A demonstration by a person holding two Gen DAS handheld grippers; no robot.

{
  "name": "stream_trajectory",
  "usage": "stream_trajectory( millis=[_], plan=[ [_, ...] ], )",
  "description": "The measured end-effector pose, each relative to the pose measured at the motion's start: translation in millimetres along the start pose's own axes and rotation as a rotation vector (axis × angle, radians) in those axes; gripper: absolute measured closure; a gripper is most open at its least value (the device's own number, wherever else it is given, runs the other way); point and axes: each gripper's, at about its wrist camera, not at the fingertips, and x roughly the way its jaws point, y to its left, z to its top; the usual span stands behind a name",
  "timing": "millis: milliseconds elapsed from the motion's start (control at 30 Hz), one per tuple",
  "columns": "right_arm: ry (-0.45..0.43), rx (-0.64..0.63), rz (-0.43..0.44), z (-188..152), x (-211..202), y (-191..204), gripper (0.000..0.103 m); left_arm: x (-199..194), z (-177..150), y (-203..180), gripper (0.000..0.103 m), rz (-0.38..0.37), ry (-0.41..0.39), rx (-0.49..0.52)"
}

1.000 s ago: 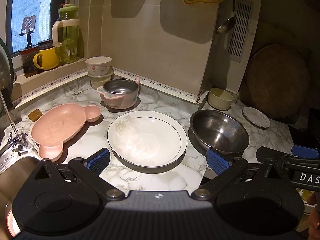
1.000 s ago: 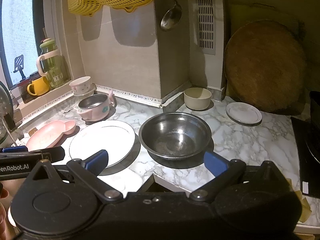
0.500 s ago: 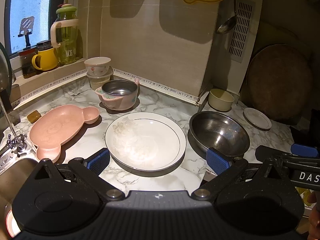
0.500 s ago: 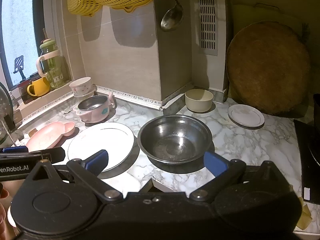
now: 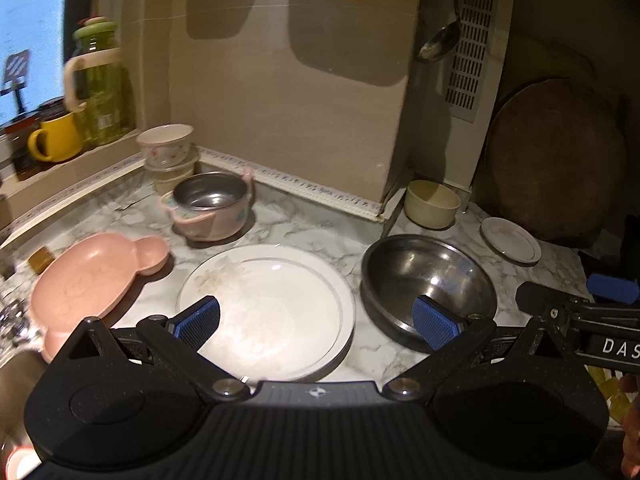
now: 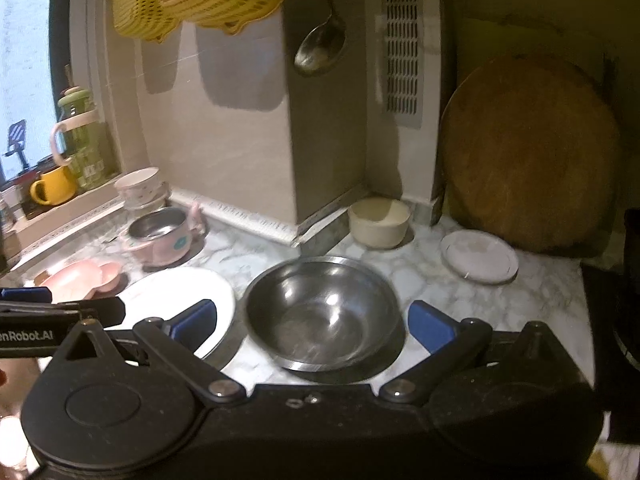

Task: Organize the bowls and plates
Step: 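Move both grippers to the small white floral plate by the cutting board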

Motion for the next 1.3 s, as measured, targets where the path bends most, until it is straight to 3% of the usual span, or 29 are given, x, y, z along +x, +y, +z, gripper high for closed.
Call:
stream_trajectory(
  millis=[433,667,800,1000,1133,1300],
  plan=[
    [0.049,0.032,-0.13,35,70,-99,0.0,93,61,-83,0.0,-0.099,0.019,0.15],
    [0.206,0.079,-0.152,40,127,-146,0.001,155,82,-133,0.0,-0.181,0.145,0.179],
    [0.313,0.151,-0.173,43,159,-179,0.006,191,92,-161,0.0,-0.207,0.246,0.188],
    [0.404,0.218,-0.232,53,196,-227,0.014,239,104,-201,0.0,-0.241,0.358,0.2],
    [0.465,0.248,-0.252,59,217,-255,0.018,263,108,-225,0.001,-0.23,0.381,0.247],
    [0.496,0.229,-0.291,65,241,-281,0.023,289,112,-246,0.006,-0.234,0.423,0.218]
  ],
)
